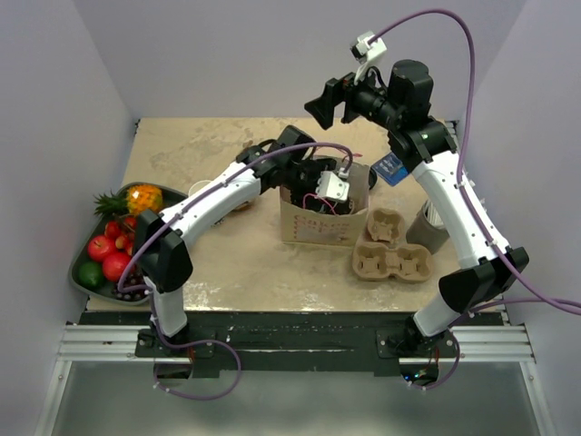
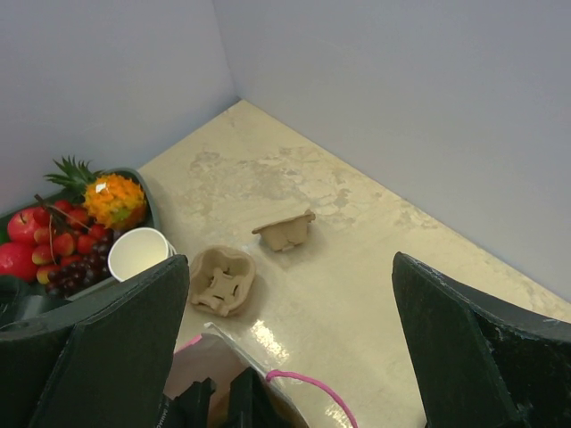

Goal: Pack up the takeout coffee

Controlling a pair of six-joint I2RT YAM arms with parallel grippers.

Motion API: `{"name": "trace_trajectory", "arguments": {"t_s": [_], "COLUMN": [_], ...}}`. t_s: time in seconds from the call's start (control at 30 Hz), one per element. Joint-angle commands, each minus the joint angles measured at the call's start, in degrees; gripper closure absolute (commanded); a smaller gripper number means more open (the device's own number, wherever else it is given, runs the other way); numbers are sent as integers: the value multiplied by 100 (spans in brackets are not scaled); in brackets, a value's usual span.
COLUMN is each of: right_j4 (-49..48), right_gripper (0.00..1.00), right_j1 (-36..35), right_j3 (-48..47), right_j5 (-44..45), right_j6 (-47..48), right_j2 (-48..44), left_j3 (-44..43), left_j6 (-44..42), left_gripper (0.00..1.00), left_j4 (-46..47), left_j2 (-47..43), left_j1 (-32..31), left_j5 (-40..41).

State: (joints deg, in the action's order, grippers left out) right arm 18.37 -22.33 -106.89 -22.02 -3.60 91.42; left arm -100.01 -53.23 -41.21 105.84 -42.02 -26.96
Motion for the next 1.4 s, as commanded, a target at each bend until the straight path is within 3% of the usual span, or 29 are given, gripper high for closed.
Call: {"name": "trace_trajectory", "arguments": {"t_s": [0.0,0.13,0.33,0.67,0.93,1.37], "right_j4": [-264,-246,-281,-475,-589,-686], "right_gripper": [1,1,1,1,1,1], "right_j1": [35,53,97,176,194,203], "right_j3": [-95,-113,1,107,204,186], "right_j5": [-65,-65,-74,-215,-285,-312], "right_j6": [61,113,96,-71,-168,-282], "right_j2": [-45,-27,-54,-19,-19,25], "left_j3": [-703,-1091,-1091,-1091,-968,-924], "left_j6": [-1460,-2225,-2823,-3289,-3633,-3782], "left_gripper": [30,31,32,31,33,35], "left_j4": [-1063,-1696,-1916,-2180,-2172,-2154], "left_j2": [199,516,622,824,1043,1184], "left_j1": [-34,-157,-447,-693,-1010,-1054], "left_j5": [314,639,780,753,1649,2186]}}
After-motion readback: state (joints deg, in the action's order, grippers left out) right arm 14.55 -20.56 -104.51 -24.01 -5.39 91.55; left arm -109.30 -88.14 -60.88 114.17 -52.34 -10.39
